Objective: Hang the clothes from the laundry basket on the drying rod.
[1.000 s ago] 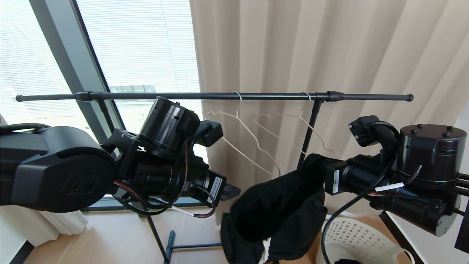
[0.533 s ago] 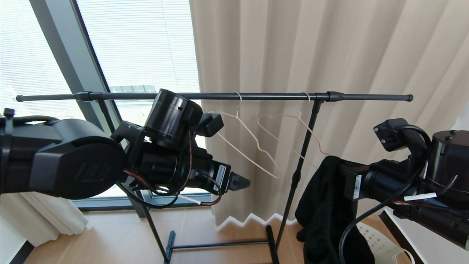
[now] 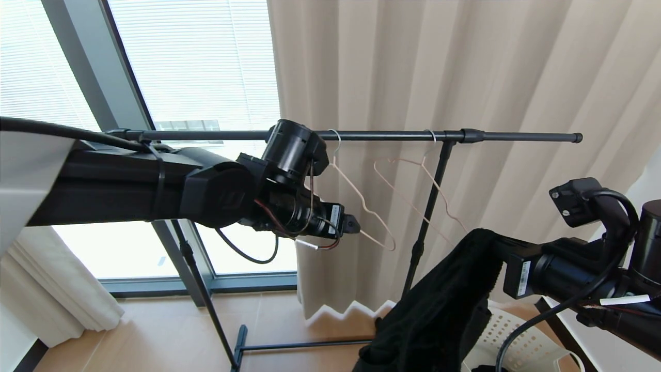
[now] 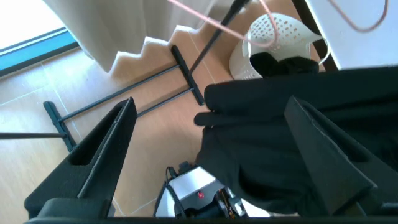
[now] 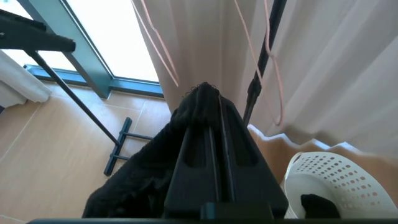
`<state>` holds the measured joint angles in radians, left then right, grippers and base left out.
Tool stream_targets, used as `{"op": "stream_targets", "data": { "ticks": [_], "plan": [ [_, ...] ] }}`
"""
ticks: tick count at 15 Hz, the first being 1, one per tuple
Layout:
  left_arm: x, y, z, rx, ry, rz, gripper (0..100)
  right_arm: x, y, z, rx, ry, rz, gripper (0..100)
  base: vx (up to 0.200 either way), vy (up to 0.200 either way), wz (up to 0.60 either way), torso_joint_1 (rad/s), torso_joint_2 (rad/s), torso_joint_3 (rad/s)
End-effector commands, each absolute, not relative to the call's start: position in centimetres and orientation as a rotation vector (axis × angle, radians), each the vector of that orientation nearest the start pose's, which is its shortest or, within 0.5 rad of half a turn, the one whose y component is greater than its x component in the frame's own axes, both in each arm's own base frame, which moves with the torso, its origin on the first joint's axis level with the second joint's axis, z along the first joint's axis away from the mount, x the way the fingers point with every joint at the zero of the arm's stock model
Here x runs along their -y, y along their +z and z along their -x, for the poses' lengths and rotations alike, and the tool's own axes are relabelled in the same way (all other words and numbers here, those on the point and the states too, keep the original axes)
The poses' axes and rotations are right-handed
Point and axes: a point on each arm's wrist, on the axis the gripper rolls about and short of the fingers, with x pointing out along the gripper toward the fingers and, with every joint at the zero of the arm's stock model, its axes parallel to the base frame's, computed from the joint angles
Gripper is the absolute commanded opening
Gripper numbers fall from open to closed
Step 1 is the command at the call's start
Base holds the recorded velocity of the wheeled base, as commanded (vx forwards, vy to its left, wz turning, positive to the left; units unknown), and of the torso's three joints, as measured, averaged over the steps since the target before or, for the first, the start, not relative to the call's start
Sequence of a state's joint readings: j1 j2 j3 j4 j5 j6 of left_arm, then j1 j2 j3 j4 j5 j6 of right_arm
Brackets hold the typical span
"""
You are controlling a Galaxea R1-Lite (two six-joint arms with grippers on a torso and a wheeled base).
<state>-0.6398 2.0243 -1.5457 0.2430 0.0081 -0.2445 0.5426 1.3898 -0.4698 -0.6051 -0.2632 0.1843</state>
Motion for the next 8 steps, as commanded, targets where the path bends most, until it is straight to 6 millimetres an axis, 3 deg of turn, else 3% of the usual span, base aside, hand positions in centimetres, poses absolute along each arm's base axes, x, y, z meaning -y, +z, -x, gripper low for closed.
{"op": "stream_targets", "data": {
  "ticks": [1, 5, 8],
  "plan": [
    [25.4, 17.1, -34.8, -0.761, -0.494, -0.006, 100, -10.1, 17.3, -17.9, -0.303, 0.250, -0.063, 0, 0.000, 0.000, 0.00, 0.000, 0.00, 0.000],
    [27.3, 16.5, -37.5, -0.707, -0.506, 0.011, 100, -10.1, 17.2, -17.8, -0.304, 0.252, -0.061, 0, 0.000, 0.000, 0.00, 0.000, 0.00, 0.000],
    [28.2, 15.9, -38.4, -0.691, -0.513, 0.013, 100, -10.1, 17.1, -17.8, -0.309, 0.251, -0.059, 0, 0.000, 0.000, 0.00, 0.000, 0.00, 0.000]
  ]
}}
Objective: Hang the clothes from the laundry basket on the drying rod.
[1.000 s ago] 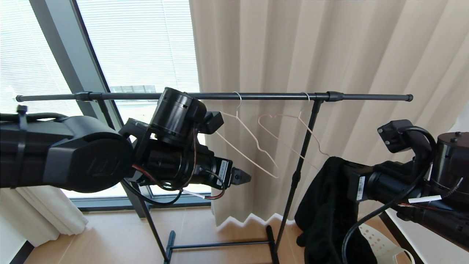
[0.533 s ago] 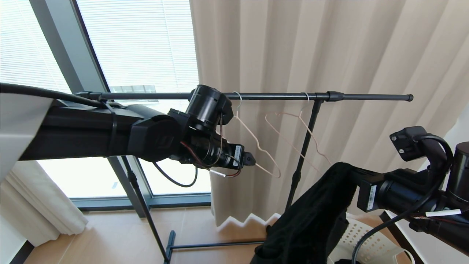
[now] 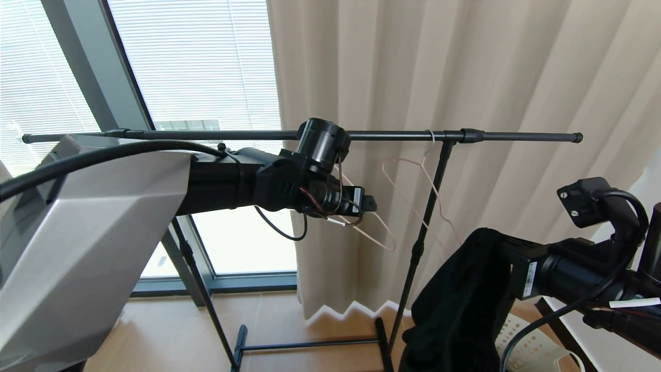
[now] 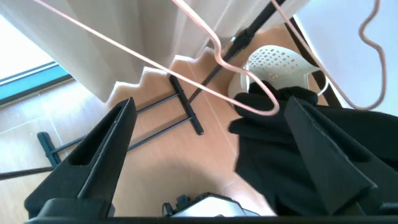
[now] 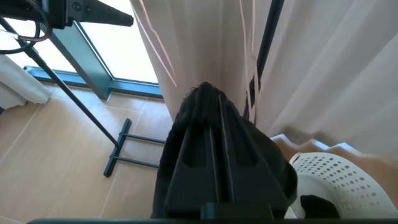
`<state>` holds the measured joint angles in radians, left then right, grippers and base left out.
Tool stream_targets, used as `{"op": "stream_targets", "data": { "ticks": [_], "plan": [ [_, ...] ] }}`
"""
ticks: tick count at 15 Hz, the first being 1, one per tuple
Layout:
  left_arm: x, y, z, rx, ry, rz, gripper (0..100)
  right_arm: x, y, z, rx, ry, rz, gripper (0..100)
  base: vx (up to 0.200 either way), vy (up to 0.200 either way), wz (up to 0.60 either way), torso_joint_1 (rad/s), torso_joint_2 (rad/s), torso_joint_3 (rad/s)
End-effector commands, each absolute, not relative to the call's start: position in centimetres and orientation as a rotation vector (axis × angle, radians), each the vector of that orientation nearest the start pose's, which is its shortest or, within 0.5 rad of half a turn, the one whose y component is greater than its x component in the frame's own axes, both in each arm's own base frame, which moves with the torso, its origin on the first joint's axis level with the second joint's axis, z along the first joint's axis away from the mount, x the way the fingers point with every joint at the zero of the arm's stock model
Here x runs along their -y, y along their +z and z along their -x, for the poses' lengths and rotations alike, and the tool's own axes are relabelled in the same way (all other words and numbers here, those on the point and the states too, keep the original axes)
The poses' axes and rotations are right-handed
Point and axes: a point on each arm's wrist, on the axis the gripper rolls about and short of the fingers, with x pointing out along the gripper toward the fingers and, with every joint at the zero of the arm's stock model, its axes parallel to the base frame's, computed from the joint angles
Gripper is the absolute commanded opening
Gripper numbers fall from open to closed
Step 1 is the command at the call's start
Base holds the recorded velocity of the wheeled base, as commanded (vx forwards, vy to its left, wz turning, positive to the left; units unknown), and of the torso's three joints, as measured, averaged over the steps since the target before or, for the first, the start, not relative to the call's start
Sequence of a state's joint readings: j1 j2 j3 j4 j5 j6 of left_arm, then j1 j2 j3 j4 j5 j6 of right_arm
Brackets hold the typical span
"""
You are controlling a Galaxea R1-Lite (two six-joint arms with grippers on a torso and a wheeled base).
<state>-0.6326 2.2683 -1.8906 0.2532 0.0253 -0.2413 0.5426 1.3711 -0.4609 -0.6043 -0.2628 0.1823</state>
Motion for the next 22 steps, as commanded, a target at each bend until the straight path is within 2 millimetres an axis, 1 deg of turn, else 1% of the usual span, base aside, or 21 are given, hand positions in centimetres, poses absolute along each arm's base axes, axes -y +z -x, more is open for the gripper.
{"op": "stream_targets", "data": {
  "ticks": [1, 4, 7, 9, 12, 13, 14, 16, 19, 22],
  "plan": [
    [28.3, 15.9, -38.3, -0.685, -0.494, 0.006, 100, -10.0, 17.0, -17.8, -0.311, 0.251, -0.058, 0, 0.000, 0.000, 0.00, 0.000, 0.00, 0.000],
    [28.5, 15.9, -37.9, -0.669, -0.416, -0.027, 100, -10.1, 17.0, -17.8, -0.313, 0.251, -0.057, 0, 0.000, -0.200, 0.00, 0.001, 0.00, 0.004],
    [28.7, 16.8, -36.7, -0.669, -0.417, -0.022, 100, -10.1, 17.0, -17.8, -0.312, 0.252, -0.058, 0, 0.000, -0.200, 0.00, -0.001, 0.01, 0.001],
    [28.8, 17.1, -36.5, -0.663, -0.419, -0.013, 100, -10.0, 17.0, -17.7, -0.310, 0.253, -0.058, 0, 0.000, 0.000, 0.00, 0.000, 0.00, 0.000],
    [28.9, 17.1, -36.8, -0.642, -0.368, -0.018, 100, -10.0, 17.1, -17.7, -0.307, 0.253, -0.060, 0, 0.000, 0.000, 0.00, 0.000, 0.00, 0.000],
    [29.0, 16.6, -37.2, -0.640, -0.328, -0.006, 100, -10.0, 17.1, -17.7, -0.310, 0.253, -0.058, 0, 0.000, 0.000, 0.00, 0.000, 0.00, 0.000],
    [28.9, 16.7, -37.3, -0.635, -0.314, -0.001, 100, -10.0, 17.1, -17.7, -0.309, 0.253, -0.061, 0, 0.000, 0.000, 0.00, 0.000, 0.00, 0.000],
    [28.8, 16.0, -37.7, -0.643, -0.287, -0.008, 100, -10.0, 17.0, -17.7, -0.311, 0.254, -0.059, 0, 0.000, 0.000, 0.00, 0.000, 0.00, 0.000],
    [28.4, 14.0, -38.7, -0.668, -0.223, -0.034, 100, -10.0, 17.0, -17.7, -0.314, 0.254, -0.059, 0, 0.000, 0.000, 0.00, 0.000, 0.00, 0.000],
    [27.9, 13.2, -39.3, -0.676, -0.177, -0.036, 100, -10.1, 16.9, -17.8, -0.318, 0.255, -0.055, 0, 0.000, 0.000, 0.00, 0.000, 0.00, 0.000]
  ]
}}
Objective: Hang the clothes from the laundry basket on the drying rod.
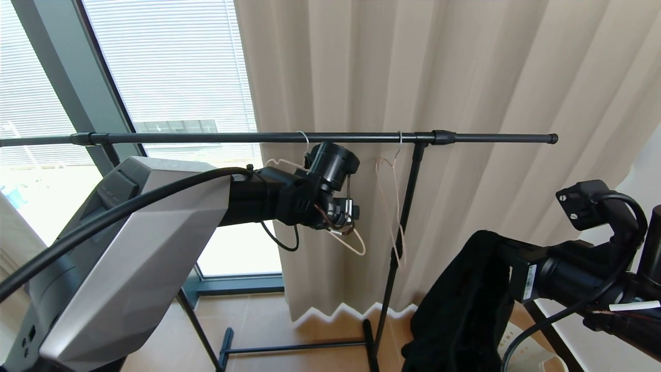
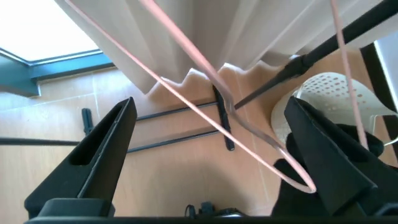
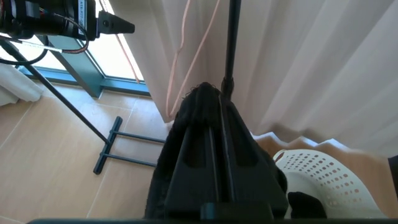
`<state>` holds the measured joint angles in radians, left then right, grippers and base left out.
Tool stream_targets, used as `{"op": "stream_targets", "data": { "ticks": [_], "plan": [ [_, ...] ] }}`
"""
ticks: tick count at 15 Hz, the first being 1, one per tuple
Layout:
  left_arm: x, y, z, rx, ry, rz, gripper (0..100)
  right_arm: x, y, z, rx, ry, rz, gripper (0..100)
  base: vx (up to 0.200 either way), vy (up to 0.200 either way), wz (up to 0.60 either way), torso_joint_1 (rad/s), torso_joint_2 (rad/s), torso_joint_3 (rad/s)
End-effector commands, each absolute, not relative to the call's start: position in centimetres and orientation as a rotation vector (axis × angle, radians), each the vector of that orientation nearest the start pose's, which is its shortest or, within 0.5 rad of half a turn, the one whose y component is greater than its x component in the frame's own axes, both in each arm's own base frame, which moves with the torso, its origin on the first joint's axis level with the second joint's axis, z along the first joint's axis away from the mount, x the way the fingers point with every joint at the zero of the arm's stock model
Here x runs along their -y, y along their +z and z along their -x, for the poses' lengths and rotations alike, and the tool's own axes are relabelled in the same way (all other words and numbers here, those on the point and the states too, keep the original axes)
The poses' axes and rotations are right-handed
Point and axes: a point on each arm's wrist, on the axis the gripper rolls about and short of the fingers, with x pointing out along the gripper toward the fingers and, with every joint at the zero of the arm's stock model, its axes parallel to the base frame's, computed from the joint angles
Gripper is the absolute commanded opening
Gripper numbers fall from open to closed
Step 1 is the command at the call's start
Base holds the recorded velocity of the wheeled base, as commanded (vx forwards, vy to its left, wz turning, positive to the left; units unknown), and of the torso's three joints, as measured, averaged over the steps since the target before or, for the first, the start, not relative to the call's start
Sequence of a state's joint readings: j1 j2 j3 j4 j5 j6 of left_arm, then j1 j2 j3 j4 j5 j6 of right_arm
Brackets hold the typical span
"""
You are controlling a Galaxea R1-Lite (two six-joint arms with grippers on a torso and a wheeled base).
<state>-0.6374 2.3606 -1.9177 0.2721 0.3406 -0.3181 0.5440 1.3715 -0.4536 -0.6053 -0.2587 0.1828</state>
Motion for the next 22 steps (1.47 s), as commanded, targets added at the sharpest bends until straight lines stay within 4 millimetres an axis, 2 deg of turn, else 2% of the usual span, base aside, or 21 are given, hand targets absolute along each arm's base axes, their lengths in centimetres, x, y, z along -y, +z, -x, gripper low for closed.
{"op": "stream_targets", "data": {
  "ticks": [1, 7, 15, 19, 22],
  "plan": [
    [27.4, 13.3, -39.2, -0.690, -0.140, -0.038, 100, -10.1, 16.9, -17.8, -0.318, 0.255, -0.055, 0, 0.000, 0.000, 0.00, 0.000, 0.00, 0.000],
    [25.5, 13.8, -38.4, -0.742, -0.039, -0.018, 100, -10.2, 16.8, -17.8, -0.322, 0.259, -0.054, 0, 0.000, 0.000, 0.00, 0.000, 0.00, 0.000],
    [24.9, 13.6, -38.4, -0.730, 0.039, -0.007, 100, -10.2, 16.8, -17.8, -0.324, 0.257, -0.053, 0, 0.000, 0.000, 0.00, 0.000, 0.00, 0.000],
    [24.4, 12.0, -39.9, -0.740, 0.072, 0.005, 100, -10.1, 16.7, -17.8, -0.324, 0.257, -0.053, 0, 0.000, 0.000, 0.00, 0.000, 0.00, 0.000],
    [24.0, 12.2, -41.0, -0.723, 0.083, 0.028, 100, -10.1, 16.7, -17.7, -0.325, 0.259, -0.051, 0, 0.000, 0.000, 0.00, 0.000, 0.00, 0.000]
  ]
}}
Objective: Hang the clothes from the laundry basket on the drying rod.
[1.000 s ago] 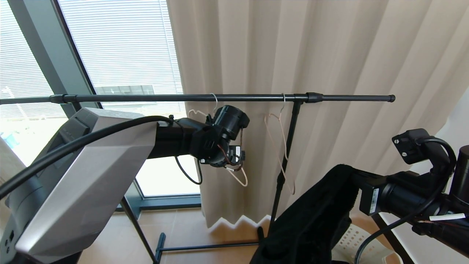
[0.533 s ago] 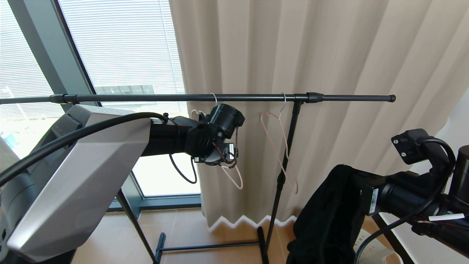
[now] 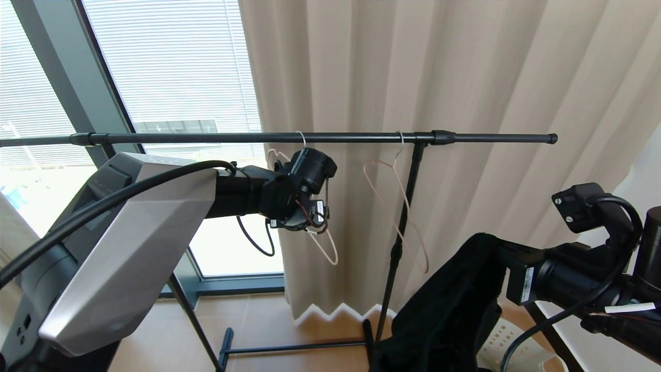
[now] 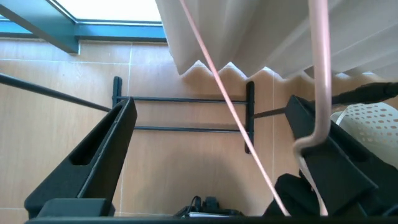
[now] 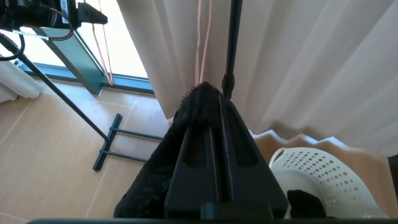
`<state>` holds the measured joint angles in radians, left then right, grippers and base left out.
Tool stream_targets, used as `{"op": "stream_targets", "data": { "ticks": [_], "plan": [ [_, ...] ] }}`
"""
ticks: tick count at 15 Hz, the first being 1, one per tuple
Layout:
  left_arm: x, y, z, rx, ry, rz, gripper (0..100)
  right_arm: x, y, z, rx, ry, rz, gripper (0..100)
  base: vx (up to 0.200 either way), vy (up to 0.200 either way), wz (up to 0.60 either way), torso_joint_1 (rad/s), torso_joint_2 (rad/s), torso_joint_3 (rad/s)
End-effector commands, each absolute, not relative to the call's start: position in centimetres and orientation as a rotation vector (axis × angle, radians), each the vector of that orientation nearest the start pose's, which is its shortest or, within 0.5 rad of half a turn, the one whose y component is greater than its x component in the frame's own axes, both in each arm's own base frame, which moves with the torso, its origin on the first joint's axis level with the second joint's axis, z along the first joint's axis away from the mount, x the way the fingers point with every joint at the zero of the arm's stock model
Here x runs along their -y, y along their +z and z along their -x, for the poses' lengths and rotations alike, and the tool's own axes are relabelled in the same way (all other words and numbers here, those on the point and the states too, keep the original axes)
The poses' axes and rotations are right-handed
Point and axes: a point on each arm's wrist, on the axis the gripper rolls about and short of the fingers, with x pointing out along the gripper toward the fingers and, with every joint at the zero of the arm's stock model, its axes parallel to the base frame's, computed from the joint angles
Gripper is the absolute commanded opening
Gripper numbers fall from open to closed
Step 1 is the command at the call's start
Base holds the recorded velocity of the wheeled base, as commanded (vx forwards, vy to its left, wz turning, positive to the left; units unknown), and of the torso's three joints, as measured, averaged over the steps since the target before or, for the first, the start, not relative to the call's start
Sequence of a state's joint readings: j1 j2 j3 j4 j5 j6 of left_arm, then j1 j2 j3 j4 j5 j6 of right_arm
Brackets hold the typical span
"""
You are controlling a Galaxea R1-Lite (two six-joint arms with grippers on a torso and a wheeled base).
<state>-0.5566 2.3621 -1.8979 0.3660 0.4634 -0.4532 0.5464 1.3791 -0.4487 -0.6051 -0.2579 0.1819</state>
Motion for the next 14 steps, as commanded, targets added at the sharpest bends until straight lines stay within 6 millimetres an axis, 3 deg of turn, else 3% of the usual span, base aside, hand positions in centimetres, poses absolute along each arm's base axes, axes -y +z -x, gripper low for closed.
{"op": "stream_targets", "data": {
  "ticks": [1, 2, 6, 14],
  "plan": [
    [24.0, 12.2, -41.0, -0.722, 0.081, 0.029, 100, -10.1, 16.7, -17.7, -0.325, 0.259, -0.051, 0, 0.000, 0.000, 0.00, 0.000, 0.00, 0.000],
    [24.0, 12.0, -40.9, -0.729, 0.080, 0.025, 0, -10.1, 16.7, -17.7, -0.326, 0.259, -0.050, 0, 0.000, 0.000, 0.00, 0.000, 0.00, 0.000],
    [23.8, 11.9, -40.2, -0.751, 0.081, 0.011, 0, -10.1, 16.6, -17.8, -0.328, 0.257, -0.050, 0, 0.000, 0.000, 0.00, 0.000, 0.00, 0.000],
    [23.6, 15.5, -37.9, -0.704, 0.048, 0.030, 0, -10.1, 16.7, -17.7, -0.326, 0.259, -0.050, 0, 0.000, 0.000, 0.00, 0.000, 0.00, 0.000]
  ]
}}
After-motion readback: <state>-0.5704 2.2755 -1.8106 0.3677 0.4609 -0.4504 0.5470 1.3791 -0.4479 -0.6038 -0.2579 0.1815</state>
